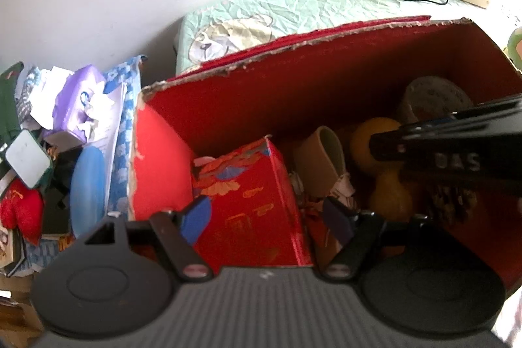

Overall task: Organize objects
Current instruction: 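Open the right gripper to release the gift box inside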

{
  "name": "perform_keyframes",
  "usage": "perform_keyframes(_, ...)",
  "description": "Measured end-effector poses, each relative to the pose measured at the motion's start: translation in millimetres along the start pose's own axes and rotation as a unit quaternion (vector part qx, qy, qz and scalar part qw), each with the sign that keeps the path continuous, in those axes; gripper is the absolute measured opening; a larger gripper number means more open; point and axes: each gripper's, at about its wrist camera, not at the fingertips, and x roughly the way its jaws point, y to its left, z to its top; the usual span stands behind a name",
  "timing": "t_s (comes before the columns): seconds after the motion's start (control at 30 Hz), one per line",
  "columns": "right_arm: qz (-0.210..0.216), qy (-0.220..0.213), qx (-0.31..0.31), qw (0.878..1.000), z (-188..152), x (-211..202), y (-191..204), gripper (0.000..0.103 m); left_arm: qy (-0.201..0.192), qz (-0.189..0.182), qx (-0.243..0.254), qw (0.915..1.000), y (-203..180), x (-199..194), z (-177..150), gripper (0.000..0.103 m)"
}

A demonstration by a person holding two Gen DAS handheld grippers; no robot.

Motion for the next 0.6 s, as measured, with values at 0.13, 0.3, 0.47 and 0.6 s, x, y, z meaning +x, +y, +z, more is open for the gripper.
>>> perform_keyframes(0.13,0.004,0.008,0.02,1.0,-2.6,0.2,-11.2,0.027,-0.004,0.0,0.003,1.0,-2.7,0.8,2.1,0.079)
perform_keyframes(0.3,0.006,0.018,0.028,0.999,-7.0,3.6,-12.4,0.026,-0.005,0.0,0.009,0.9999,-4.3,1.5,2.8,0.079)
perform_keyframes(0.47,-0.002,0.014,0.039,0.999,-11.6,5.0,-14.7,0.026,-0.026,-0.002,0.016,0.9995,-6.5,0.1,5.5,0.081)
perform_keyframes(0.6,0.006,0.017,0.059,0.998,-12.5,6.5,-20.3,0.025,-0.021,-0.016,0.01,0.9996,-4.5,4.9,8.6,0.082)
